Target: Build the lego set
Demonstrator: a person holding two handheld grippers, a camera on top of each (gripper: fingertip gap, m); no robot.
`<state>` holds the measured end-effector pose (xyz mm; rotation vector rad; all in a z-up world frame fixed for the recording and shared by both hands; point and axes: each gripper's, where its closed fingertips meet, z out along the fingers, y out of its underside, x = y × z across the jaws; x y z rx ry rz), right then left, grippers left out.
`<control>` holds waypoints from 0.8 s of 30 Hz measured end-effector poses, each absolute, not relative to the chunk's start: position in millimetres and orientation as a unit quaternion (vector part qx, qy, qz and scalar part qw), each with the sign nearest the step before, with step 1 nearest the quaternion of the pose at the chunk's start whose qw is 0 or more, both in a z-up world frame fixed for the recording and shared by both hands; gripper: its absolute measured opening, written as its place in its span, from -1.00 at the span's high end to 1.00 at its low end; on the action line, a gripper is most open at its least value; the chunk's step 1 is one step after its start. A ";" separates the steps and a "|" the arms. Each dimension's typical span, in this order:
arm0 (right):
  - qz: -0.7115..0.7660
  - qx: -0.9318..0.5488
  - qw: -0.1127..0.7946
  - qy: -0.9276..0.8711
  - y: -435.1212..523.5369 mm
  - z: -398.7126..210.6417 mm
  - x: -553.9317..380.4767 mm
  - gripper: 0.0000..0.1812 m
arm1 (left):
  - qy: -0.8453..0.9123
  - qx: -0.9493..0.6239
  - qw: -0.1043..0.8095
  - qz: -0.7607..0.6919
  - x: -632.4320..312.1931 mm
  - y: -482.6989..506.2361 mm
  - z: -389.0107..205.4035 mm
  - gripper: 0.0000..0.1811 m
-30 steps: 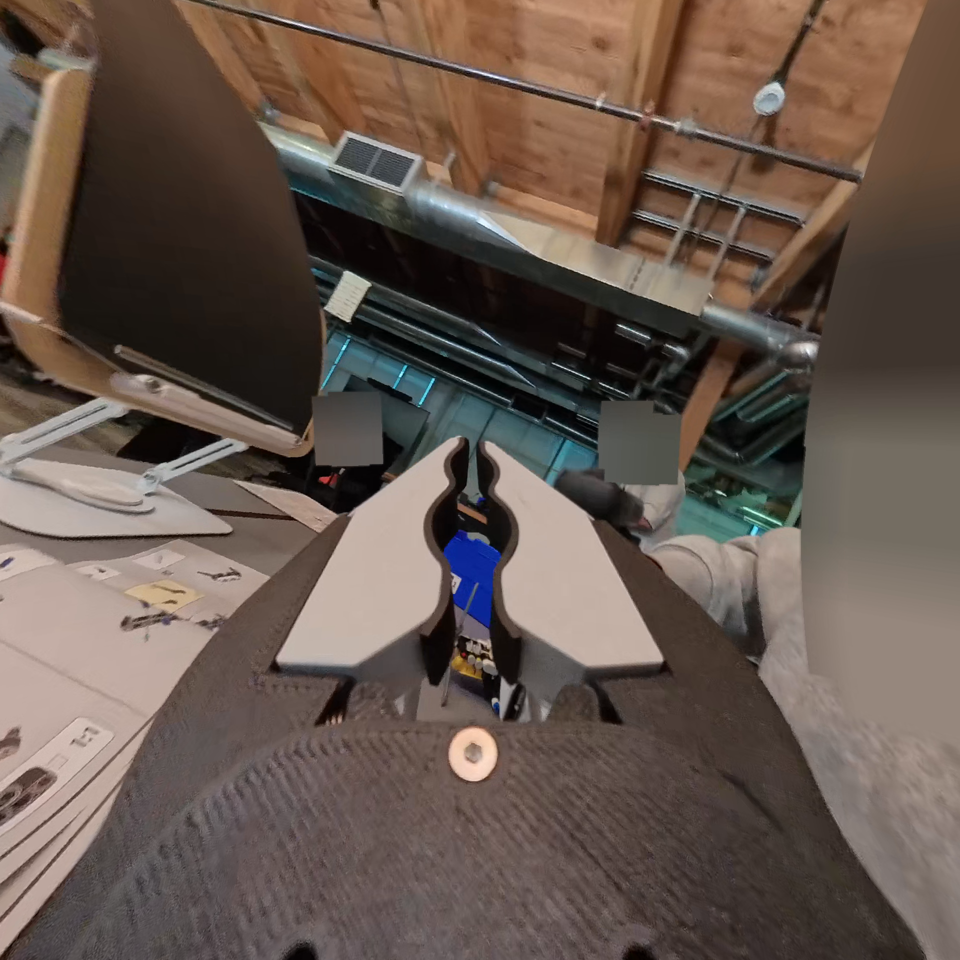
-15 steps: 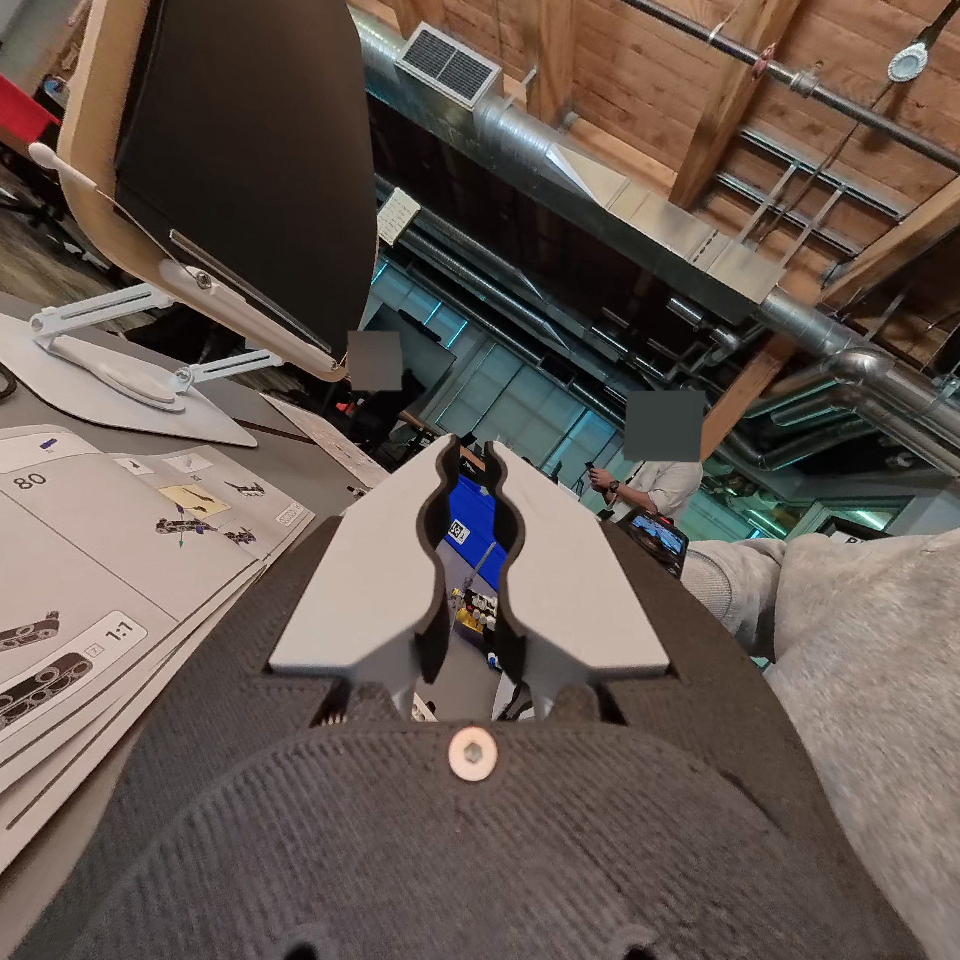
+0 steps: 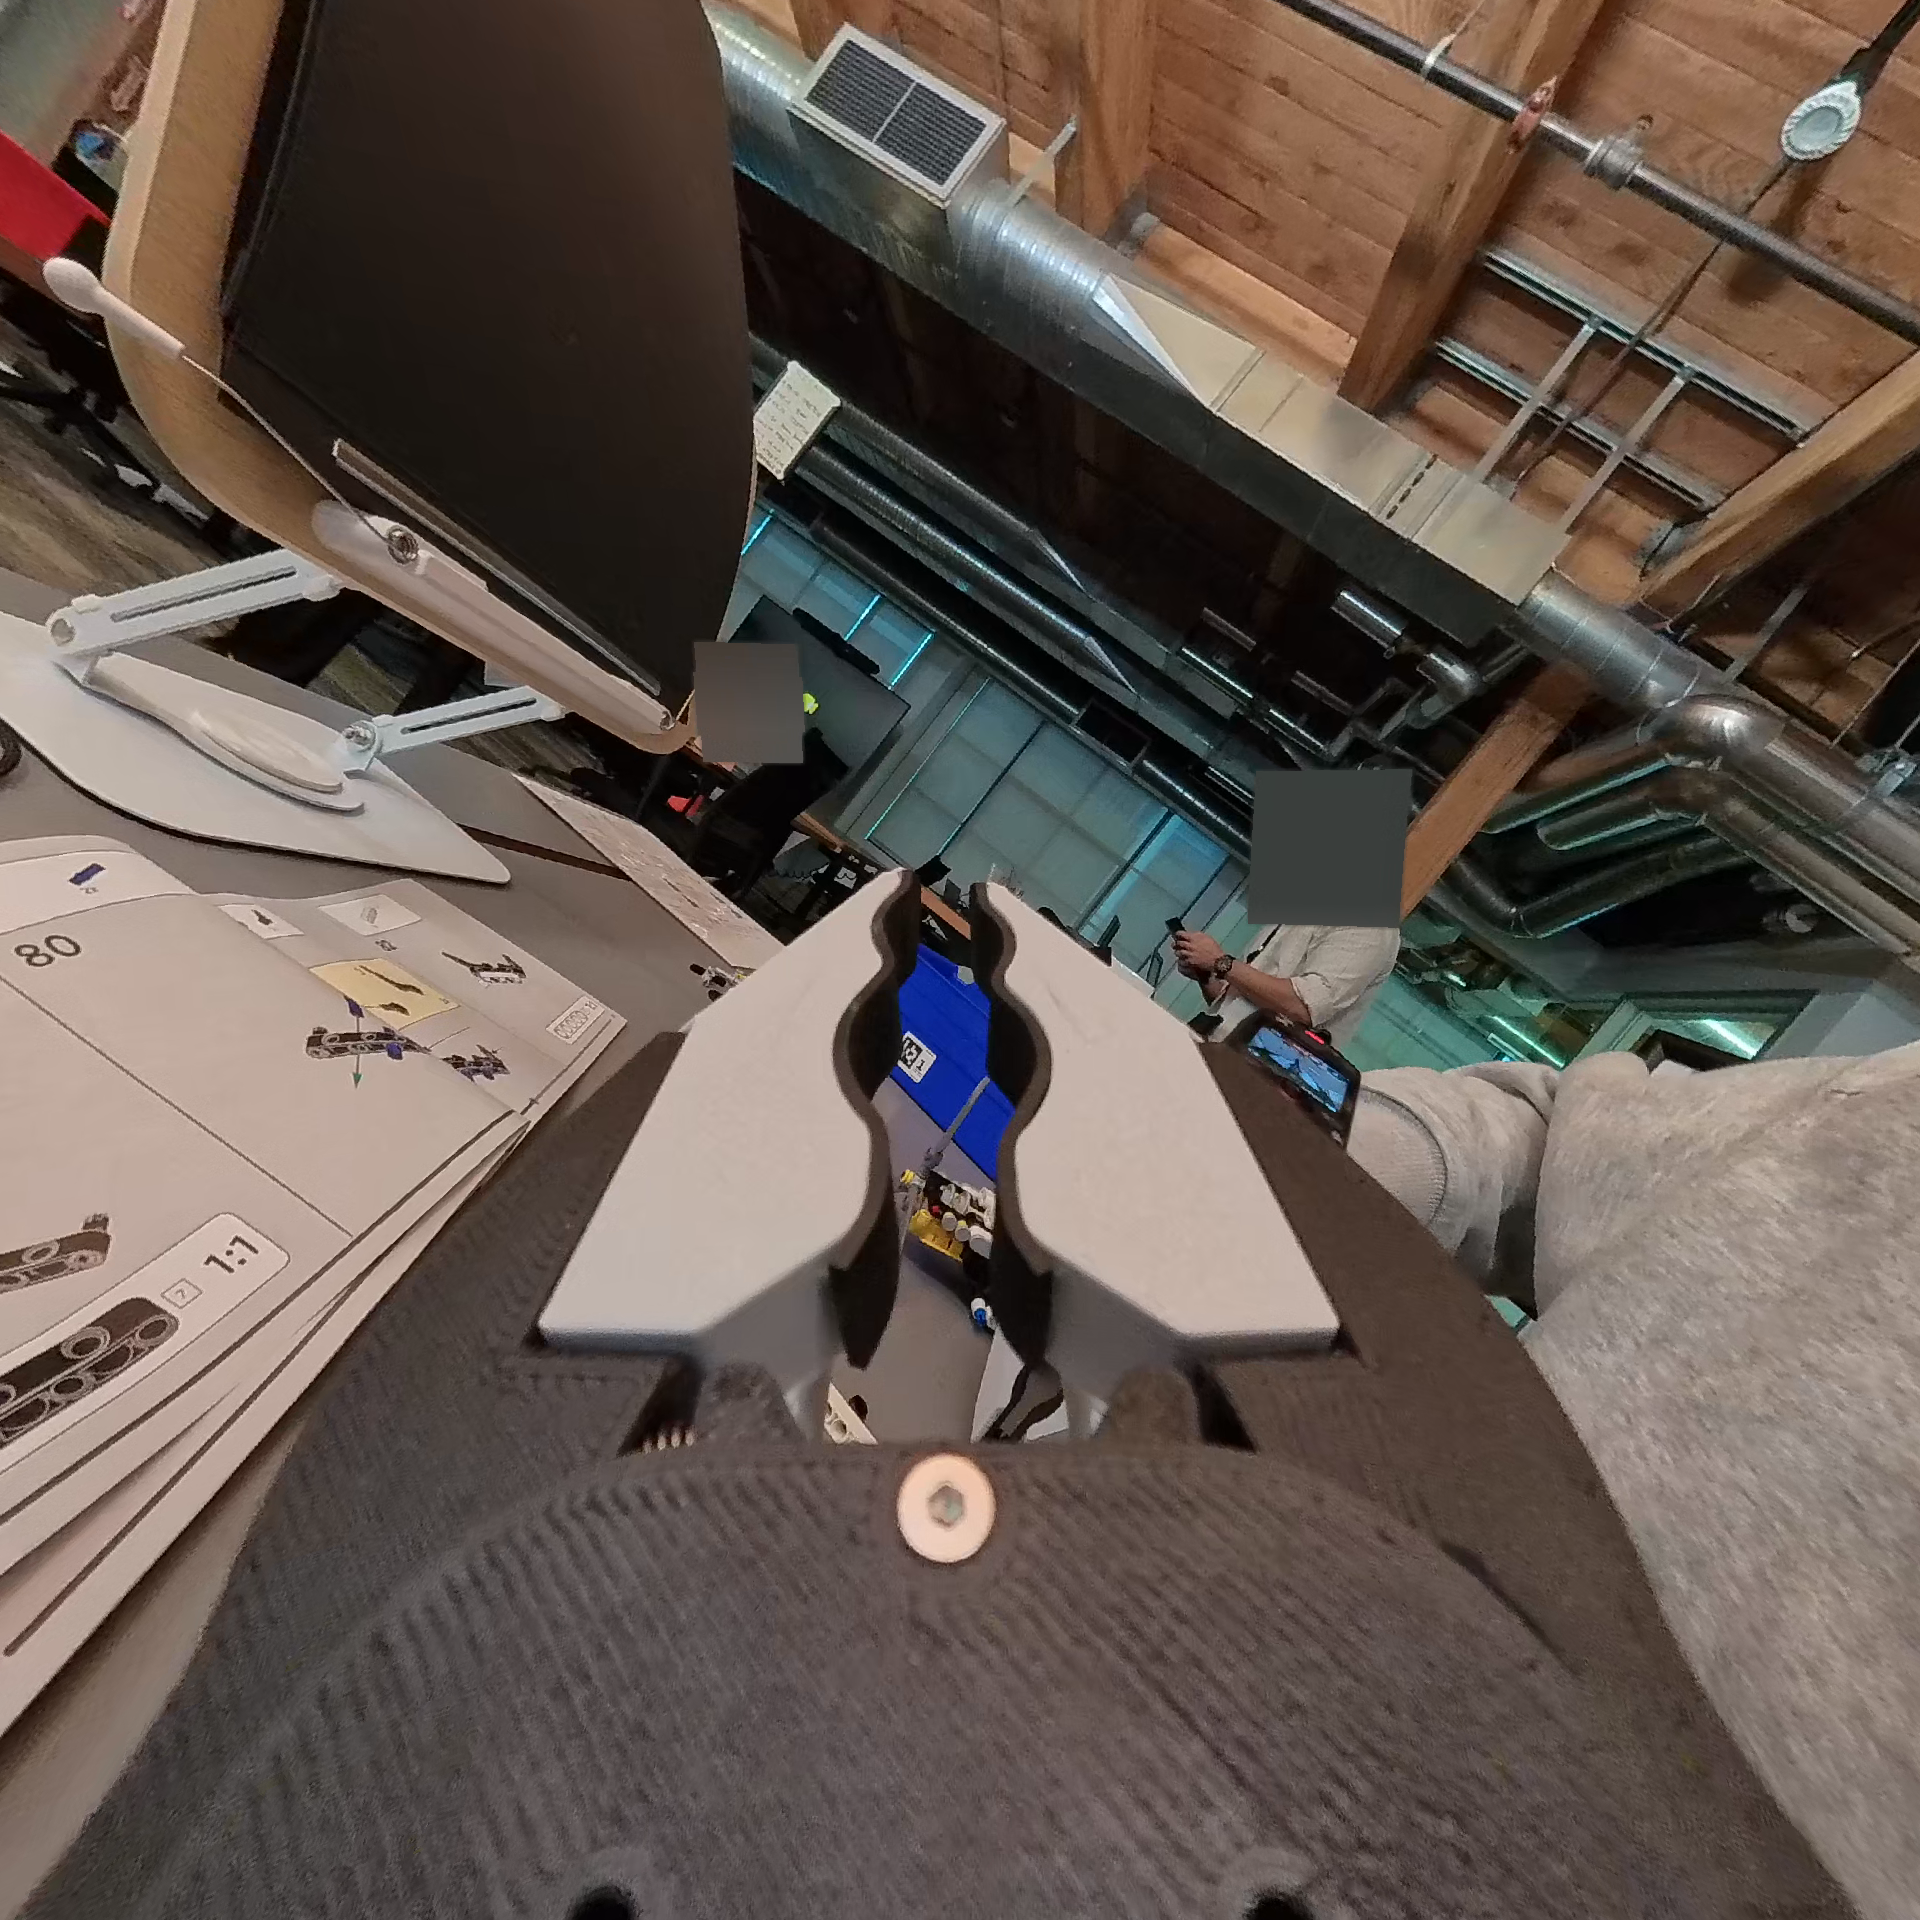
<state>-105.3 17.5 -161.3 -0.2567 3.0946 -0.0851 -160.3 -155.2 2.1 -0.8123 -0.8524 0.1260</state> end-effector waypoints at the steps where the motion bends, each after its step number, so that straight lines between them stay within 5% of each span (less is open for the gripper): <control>1: -0.027 -0.082 0.020 0.996 17.4 -161.2 -105.2 0.97 | -0.402 -0.383 0.830 0.059 -160.3 -155.1 2.0 0.93; 24: -0.036 -0.141 0.030 0.989 18.4 -165.7 -105.8 0.97 | -0.398 -0.391 0.829 0.045 -159.1 -150.4 1.0 0.93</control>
